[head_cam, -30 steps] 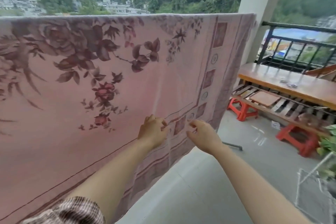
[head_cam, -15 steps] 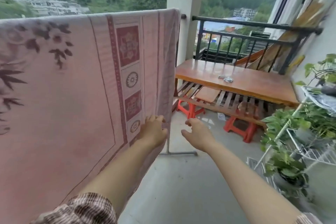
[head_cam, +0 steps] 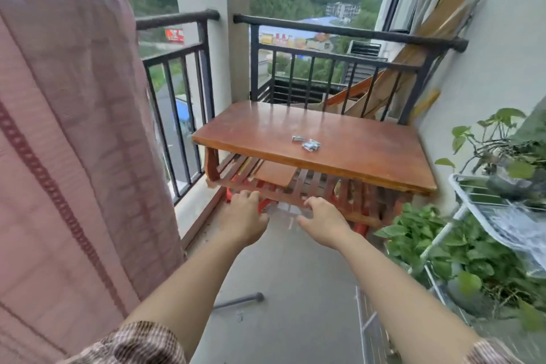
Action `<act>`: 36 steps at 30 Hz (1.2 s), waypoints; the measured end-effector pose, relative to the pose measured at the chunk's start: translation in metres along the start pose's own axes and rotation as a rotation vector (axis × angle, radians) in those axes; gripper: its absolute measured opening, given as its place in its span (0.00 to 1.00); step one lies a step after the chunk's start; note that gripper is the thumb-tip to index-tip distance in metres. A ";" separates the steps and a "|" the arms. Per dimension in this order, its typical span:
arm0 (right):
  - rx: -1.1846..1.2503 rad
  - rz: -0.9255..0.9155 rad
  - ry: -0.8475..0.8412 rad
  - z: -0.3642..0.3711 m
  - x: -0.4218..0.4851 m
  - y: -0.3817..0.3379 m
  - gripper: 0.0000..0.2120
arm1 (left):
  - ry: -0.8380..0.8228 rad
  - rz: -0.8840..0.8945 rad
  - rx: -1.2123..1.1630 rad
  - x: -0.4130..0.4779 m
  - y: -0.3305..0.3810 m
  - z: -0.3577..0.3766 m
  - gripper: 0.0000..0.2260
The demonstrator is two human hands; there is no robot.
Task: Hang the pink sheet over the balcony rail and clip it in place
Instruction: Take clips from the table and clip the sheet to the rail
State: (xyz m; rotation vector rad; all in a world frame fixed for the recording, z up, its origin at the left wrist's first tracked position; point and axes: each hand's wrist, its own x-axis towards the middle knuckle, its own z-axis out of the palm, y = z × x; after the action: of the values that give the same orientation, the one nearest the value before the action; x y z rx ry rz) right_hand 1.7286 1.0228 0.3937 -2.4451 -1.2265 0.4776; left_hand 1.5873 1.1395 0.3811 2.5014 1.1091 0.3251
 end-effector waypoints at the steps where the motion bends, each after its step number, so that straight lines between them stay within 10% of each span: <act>1: 0.004 0.013 0.006 -0.009 0.021 0.010 0.21 | -0.002 0.005 0.002 0.024 0.008 0.005 0.16; 21: 0.002 0.143 -0.117 -0.070 0.499 0.141 0.20 | -0.182 -0.114 -0.036 0.509 0.046 0.157 0.18; 36: -0.294 -0.017 -0.243 -0.013 0.722 0.188 0.21 | -0.277 -0.421 -0.123 0.631 0.001 0.277 0.24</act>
State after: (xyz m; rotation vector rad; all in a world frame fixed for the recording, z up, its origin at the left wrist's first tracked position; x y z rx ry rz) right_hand 2.2724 1.5034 0.2204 -2.6774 -1.5083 0.6460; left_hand 2.1037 1.5418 0.1668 2.0606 1.4048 -0.0684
